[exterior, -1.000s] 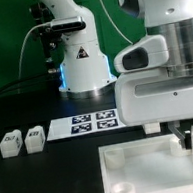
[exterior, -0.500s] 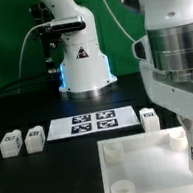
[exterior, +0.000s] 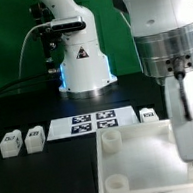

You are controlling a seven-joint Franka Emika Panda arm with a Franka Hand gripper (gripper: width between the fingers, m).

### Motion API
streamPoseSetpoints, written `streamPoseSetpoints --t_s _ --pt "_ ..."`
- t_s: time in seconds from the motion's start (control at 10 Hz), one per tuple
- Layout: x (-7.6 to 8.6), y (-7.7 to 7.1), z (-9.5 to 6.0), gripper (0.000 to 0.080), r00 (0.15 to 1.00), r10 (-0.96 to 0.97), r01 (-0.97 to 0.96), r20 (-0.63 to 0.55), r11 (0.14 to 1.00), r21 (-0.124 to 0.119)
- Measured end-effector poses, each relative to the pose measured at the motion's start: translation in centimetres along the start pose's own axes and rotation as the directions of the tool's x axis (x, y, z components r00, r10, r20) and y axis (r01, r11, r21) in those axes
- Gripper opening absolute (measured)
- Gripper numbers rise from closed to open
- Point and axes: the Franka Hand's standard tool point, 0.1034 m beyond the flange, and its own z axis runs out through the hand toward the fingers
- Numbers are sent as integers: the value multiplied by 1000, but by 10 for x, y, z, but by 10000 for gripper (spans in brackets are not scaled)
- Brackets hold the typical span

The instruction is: Assemble one leg

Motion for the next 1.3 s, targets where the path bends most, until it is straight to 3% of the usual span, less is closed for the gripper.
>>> streamPoseSetpoints --t_s 0.5,0.6,0.7,0.8,1.1,1.3 --pt "2 5 1 297 999 -32 32 -34 999 -7" --pt "2 5 1 481 999 -34 33 -35 999 -8" --pt "2 5 1 481 999 -37 37 -35 999 -8" --pt "-1 11 -1 611 998 -43 43 -34 999 -11" --pt "-25 18 -42 648 998 -71 71 0 997 -19" --pt "-24 18 -38 649 997 -72 72 -3 997 -18"
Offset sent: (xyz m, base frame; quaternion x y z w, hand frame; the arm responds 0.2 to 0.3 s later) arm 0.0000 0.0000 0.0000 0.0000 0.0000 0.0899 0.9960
